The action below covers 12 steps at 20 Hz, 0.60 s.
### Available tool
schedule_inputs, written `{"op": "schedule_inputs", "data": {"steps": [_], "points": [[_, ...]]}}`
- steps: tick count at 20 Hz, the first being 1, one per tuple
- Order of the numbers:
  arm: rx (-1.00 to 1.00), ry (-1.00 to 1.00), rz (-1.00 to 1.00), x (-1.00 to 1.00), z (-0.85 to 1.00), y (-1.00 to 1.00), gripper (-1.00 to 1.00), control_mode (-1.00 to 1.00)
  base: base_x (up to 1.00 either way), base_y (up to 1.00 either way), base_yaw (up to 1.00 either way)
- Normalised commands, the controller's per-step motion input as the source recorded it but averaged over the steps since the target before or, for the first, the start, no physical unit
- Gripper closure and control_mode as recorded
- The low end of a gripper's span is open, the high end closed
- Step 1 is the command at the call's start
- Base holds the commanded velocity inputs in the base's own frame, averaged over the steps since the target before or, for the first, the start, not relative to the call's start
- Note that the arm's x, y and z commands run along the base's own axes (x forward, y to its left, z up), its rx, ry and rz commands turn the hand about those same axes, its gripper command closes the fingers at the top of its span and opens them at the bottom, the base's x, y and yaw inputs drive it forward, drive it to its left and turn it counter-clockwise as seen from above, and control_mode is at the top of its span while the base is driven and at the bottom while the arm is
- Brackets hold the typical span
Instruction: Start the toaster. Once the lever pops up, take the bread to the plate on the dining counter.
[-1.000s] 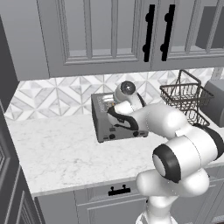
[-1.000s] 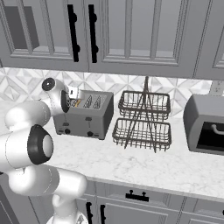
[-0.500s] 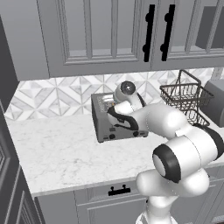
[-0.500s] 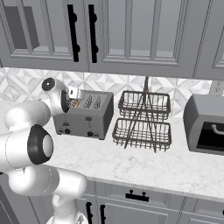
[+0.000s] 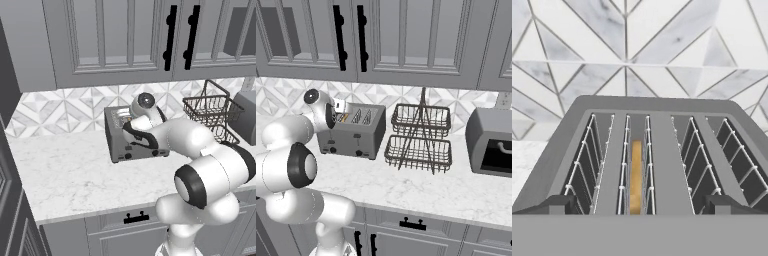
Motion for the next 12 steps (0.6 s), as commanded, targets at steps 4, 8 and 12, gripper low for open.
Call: {"op": "schedule_inputs", "data": {"steps": [4,8,12], "points": [[0.0,0.0,0.0,0.0,0.0,0.0,-1.0,-1.0,0.0,0.0,0.0],[0.0,0.0,0.0,0.0,0.0,0.0,-1.0,-1.0,0.0,0.0,0.0],[0.0,0.0,0.0,0.0,0.0,0.0,-1.0,-1.0,0.0,0.0,0.0]]}}
